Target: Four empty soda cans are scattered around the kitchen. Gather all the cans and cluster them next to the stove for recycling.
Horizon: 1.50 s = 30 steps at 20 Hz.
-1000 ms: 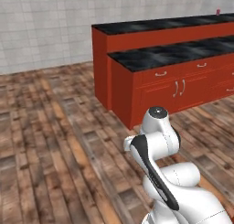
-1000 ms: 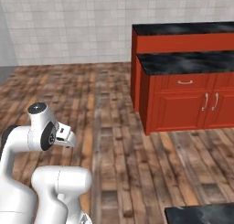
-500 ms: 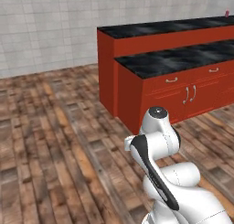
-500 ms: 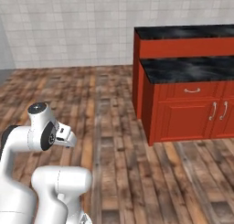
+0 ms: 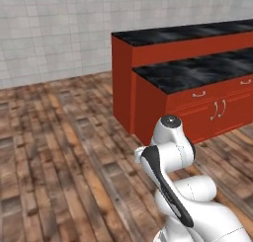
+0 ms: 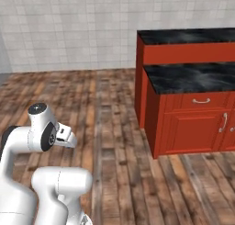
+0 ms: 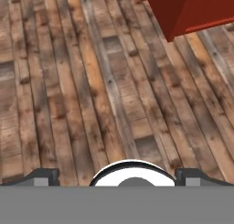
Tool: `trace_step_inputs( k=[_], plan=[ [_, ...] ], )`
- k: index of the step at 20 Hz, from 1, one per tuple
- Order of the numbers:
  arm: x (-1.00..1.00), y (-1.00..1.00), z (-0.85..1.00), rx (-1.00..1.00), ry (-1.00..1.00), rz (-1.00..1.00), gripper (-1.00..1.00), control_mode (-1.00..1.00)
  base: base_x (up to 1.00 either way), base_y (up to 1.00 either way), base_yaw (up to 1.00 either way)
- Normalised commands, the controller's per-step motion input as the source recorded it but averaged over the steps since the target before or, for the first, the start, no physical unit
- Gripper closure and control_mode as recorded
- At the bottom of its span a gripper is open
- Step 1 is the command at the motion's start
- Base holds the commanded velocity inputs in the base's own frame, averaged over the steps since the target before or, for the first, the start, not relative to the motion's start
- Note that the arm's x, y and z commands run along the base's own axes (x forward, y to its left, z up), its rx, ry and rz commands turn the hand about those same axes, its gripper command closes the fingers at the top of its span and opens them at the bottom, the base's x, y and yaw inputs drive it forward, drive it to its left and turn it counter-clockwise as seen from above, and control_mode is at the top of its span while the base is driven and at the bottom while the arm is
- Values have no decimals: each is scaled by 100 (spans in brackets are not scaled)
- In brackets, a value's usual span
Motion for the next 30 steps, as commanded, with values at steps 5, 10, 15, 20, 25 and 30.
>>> trace_step_inputs(
  k=[5, 10, 15, 20, 25, 30],
  plan=[
    [0, 0, 0, 0, 0, 0, -100, 100, 61, 29, 0],
    [0, 0, 0, 0, 0, 0, -100, 100, 62, 29, 0],
    [0, 0, 0, 0, 0, 0, -100, 100, 63, 28, 0],
    [0, 0, 0, 0, 0, 0, -100, 100, 64, 28, 0],
    [0, 0, 0, 0, 0, 0, -100, 100, 64, 28, 0],
    [0, 0, 0, 0, 0, 0, -100, 100, 65, 27, 1]
  ],
)
